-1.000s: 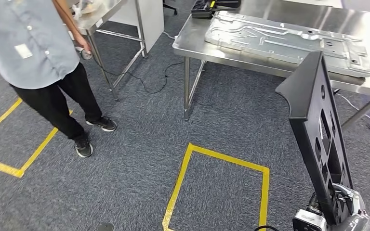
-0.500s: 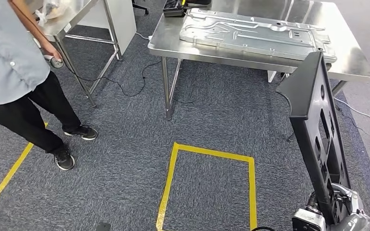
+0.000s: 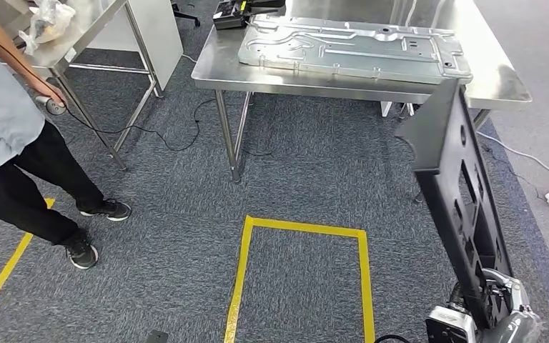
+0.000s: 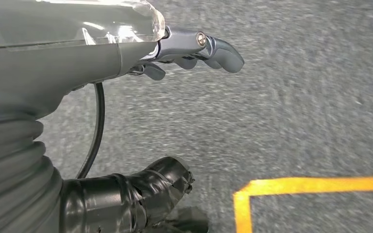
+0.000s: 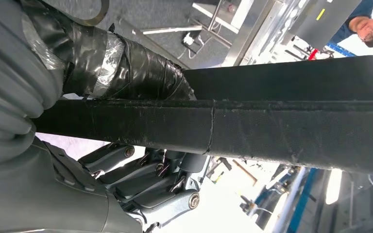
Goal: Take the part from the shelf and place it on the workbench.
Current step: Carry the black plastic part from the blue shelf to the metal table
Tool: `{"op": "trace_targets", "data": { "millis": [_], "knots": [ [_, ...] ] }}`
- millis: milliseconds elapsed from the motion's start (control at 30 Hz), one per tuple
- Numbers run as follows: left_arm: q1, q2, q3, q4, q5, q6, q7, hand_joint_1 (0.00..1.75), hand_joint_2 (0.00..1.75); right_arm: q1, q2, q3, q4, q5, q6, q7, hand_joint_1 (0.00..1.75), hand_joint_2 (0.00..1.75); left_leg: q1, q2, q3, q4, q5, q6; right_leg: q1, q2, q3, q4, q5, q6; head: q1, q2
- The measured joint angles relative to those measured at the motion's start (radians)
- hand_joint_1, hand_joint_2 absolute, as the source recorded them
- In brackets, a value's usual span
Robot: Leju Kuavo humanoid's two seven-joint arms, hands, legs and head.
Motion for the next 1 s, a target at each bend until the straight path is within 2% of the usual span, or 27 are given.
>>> {"op": "trace_targets", "data": {
  "millis": [33,133,200,233,300,333,367,400,467,500,533,600,667,700,767,800,833,867,900,967,1000],
  "knots": [
    [-0.001,0.001,0.0,0.0,0.001,-0.007,-0.005,0.0,1.75,-0.001,-0.001,0.003,0.002,0.01,0.0,0.004,1.75,1.75,-0.002,-0.002,0.013,-0.033,0.008,0.004,0.0,0.002,-0.001,0.004,-0.003,0.005,0.0,0.0],
    [-0.002,0.003,0.0,0.0,0.002,-0.029,-0.014,0.0,1.75,-0.002,-0.003,0.01,0.006,0.024,0.0,0.01,1.75,1.75,-0.005,-0.003,0.019,-0.053,0.01,0.016,-0.001,0.003,-0.005,0.005,-0.004,0.022,0.0,0.0],
    [-0.001,0.004,0.0,0.0,0.002,-0.037,-0.02,0.0,1.75,-0.003,-0.006,0.012,0.007,0.03,0.0,0.012,1.75,1.75,0.0,0.0,0.024,-0.065,0.016,0.028,-0.003,-0.003,-0.017,0.033,-0.025,0.033,0.001,0.0],
    [-0.002,0.004,0.0,0.0,0.002,-0.039,-0.022,0.0,1.75,-0.004,-0.007,0.012,0.007,0.034,0.0,0.013,1.75,1.75,0.003,0.002,0.027,-0.07,0.018,0.032,-0.005,-0.006,-0.037,0.077,-0.05,0.038,0.001,0.0],
    [-0.001,0.005,0.0,0.0,0.0,-0.041,-0.023,0.0,1.75,-0.005,-0.009,0.013,0.01,0.043,0.0,0.014,1.75,1.75,0.002,0.004,0.028,-0.072,0.017,0.037,-0.01,-0.01,-0.1,0.201,-0.106,0.049,0.002,0.0],
    [-0.001,0.005,0.0,0.0,0.0,-0.042,-0.023,0.0,1.75,-0.005,-0.009,0.013,0.012,0.047,0.0,0.014,1.75,1.75,0.003,0.005,0.029,-0.072,0.015,0.037,-0.014,-0.011,-0.127,0.25,-0.119,0.054,0.002,0.0],
    [0.0,0.005,0.0,0.0,-0.001,-0.042,-0.023,0.0,1.75,-0.005,-0.009,0.012,0.015,0.05,0.0,0.014,1.75,1.75,0.003,0.006,0.031,-0.071,0.013,0.036,-0.017,-0.012,-0.138,0.266,-0.112,0.057,0.001,0.0],
    [0.0,0.005,0.0,0.0,-0.002,-0.042,-0.023,0.0,1.75,-0.005,-0.009,0.012,0.016,0.05,0.0,0.013,1.75,1.75,0.004,0.006,0.034,-0.07,0.01,0.033,-0.02,-0.013,-0.13,0.243,-0.086,0.059,0.002,0.0],
    [0.0,0.005,0.0,0.0,-0.004,-0.043,-0.023,0.0,1.75,-0.006,-0.009,0.012,0.017,0.045,0.0,0.01,1.75,1.75,0.007,0.005,0.042,-0.068,0.003,0.025,-0.024,-0.02,-0.07,0.119,-0.016,0.061,0.002,0.0],
    [0.0,0.005,0.0,0.0,-0.004,-0.043,-0.023,0.0,1.75,-0.007,-0.009,0.012,0.016,0.041,0.0,0.008,1.75,1.75,0.006,0.005,0.045,-0.066,-0.002,0.02,-0.022,-0.023,-0.042,0.059,0.005,0.058,0.002,0.0],
    [0.0,0.005,0.0,0.0,-0.005,-0.043,-0.023,0.0,1.75,-0.007,-0.009,0.012,0.016,0.037,0.0,0.007,1.75,1.75,0.005,0.005,0.047,-0.066,-0.005,0.014,-0.02,-0.024,-0.026,0.022,0.013,0.054,0.001,0.0],
    [0.0,0.005,0.0,0.0,-0.005,-0.043,-0.023,0.0,1.75,-0.007,-0.009,0.012,0.016,0.031,0.0,0.005,1.75,1.75,0.002,0.007,0.05,-0.07,-0.007,0.001,-0.013,-0.022,-0.021,0.005,0.007,0.04,0.0,0.0],
    [-0.001,0.005,0.0,0.0,-0.006,-0.043,-0.024,0.0,1.75,-0.006,-0.008,0.011,0.016,0.029,0.0,0.002,1.75,1.75,0.003,0.008,0.052,-0.067,-0.015,-0.01,-0.015,-0.02,-0.015,-0.001,0.008,0.023,0.0,0.0],
    [-0.002,0.005,0.0,0.0,-0.006,-0.043,-0.024,0.0,1.75,-0.007,-0.008,0.011,0.016,0.028,0.0,0.0,1.75,1.75,0.004,0.007,0.045,-0.046,-0.029,-0.014,-0.016,-0.02,-0.01,-0.005,0.008,0.015,0.0,0.0],
    [-0.002,0.005,0.0,0.0,-0.006,-0.043,-0.024,0.0,1.75,-0.007,-0.007,0.011,0.016,0.027,0.0,-0.003,1.75,1.75,0.005,0.006,-0.002,0.058,-0.082,-0.016,-0.014,-0.021,-0.002,-0.01,0.005,0.001,0.0,0.0],
    [-0.001,0.006,0.0,0.0,-0.006,-0.043,-0.024,0.0,1.75,-0.007,-0.007,0.011,0.016,0.026,0.0,-0.004,1.75,1.75,0.005,0.005,-0.04,0.129,-0.111,-0.015,-0.011,-0.021,0.001,-0.01,0.002,-0.004,-0.001,0.0],
    [0.001,0.006,0.0,0.0,-0.006,-0.043,-0.024,0.0,1.75,-0.007,-0.007,0.011,0.016,0.025,0.0,-0.004,1.75,1.75,0.004,0.005,-0.073,0.188,-0.126,-0.015,-0.007,-0.02,0.003,-0.009,0.0,-0.008,-0.001,0.0],
    [0.002,0.006,0.0,0.0,-0.006,-0.043,-0.024,0.0,1.75,-0.007,-0.007,0.011,0.016,0.023,0.0,-0.004,1.75,1.75,0.004,0.005,-0.094,0.216,-0.123,-0.014,-0.004,-0.018,0.006,-0.009,-0.003,-0.011,-0.001,0.0],
    [0.004,0.006,0.0,0.0,-0.006,-0.043,-0.024,0.0,1.75,-0.007,-0.007,0.011,0.016,0.022,0.0,-0.004,1.75,1.75,0.004,0.005,-0.097,0.208,-0.1,-0.011,0.0,-0.016,0.011,-0.008,-0.006,-0.012,-0.001,0.0],
    [0.004,0.007,0.0,0.0,-0.006,-0.043,-0.024,0.0,1.75,-0.007,-0.007,0.011,0.016,0.019,0.0,-0.004,1.75,1.75,0.0,0.004,-0.055,0.091,-0.019,0.003,0.004,-0.012,0.022,-0.008,-0.014,-0.012,-0.001,0.0],
    [0.004,0.008,0.0,0.0,-0.006,-0.043,-0.024,0.0,1.75,-0.007,-0.007,0.011,0.016,0.018,0.0,-0.004,1.75,1.75,-0.004,0.002,-0.03,0.028,0.01,0.011,0.007,-0.01,0.025,-0.006,-0.019,-0.009,0.0,0.0]
  ]
}}
